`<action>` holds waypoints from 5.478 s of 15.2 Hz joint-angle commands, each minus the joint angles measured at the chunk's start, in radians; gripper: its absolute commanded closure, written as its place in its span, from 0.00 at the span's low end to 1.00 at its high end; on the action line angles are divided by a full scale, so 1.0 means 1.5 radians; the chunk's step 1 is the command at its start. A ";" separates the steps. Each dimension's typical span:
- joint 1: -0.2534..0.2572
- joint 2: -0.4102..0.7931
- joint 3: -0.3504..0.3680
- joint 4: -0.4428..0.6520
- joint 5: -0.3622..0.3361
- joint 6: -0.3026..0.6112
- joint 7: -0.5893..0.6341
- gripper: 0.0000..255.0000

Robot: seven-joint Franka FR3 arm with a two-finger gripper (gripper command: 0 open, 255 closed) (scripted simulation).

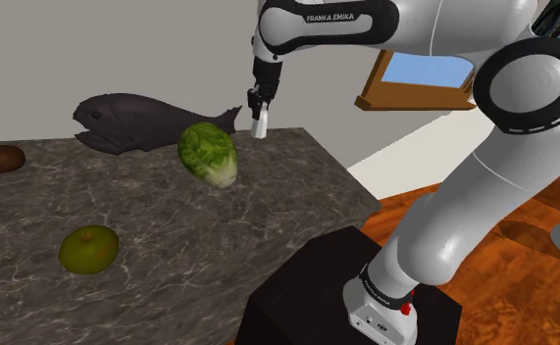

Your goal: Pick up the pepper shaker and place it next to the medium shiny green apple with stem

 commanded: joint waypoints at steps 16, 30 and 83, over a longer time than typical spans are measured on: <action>0.127 0.081 0.141 0.106 -0.006 -0.051 0.267 1.00; 0.255 0.285 0.214 0.370 -0.057 -0.138 0.457 1.00; 0.252 0.306 0.210 0.204 -0.070 0.046 0.485 0.00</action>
